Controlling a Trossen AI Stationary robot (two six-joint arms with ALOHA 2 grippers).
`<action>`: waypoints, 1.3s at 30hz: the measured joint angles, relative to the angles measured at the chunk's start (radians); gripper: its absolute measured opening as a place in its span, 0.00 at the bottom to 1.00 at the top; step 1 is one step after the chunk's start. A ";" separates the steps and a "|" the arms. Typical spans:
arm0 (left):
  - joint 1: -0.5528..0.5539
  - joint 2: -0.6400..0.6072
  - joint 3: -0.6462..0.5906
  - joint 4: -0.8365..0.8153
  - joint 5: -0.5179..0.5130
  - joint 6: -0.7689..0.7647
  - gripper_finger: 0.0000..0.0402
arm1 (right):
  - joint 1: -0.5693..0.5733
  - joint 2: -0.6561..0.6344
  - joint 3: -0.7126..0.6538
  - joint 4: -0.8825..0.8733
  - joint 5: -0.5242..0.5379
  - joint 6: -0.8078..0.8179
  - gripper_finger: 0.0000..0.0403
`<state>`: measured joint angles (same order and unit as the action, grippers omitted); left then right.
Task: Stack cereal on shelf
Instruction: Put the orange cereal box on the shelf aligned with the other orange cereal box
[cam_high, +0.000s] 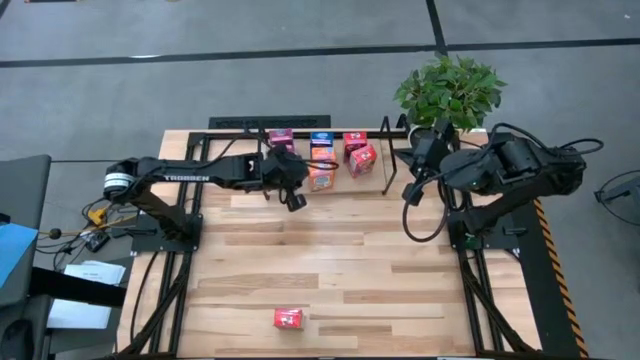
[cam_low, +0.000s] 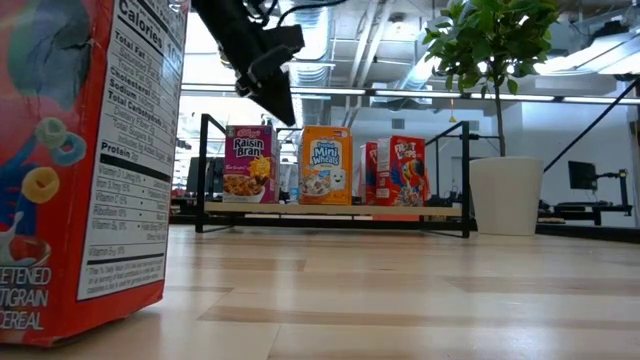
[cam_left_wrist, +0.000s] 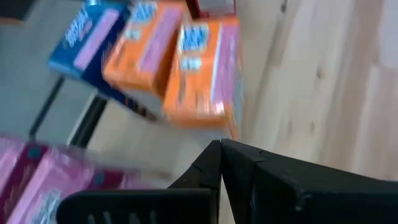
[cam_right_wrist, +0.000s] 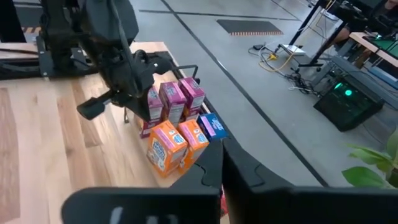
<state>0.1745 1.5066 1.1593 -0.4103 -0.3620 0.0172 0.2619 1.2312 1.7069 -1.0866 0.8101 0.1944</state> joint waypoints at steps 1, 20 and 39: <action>0.000 0.010 0.003 0.015 -0.009 -0.002 0.00 | 0.000 0.000 0.000 -0.006 0.000 0.000 0.05; 0.021 0.034 0.004 0.036 -0.062 0.001 0.00 | 0.048 0.000 0.000 -0.031 0.000 0.018 0.05; 0.029 0.042 0.004 0.094 -0.111 0.015 0.00 | 0.060 0.000 0.000 -0.057 -0.001 0.018 0.08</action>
<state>0.2031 1.5481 1.1629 -0.3166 -0.4726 0.0317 0.3214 1.2312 1.7073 -1.1441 0.8089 0.2119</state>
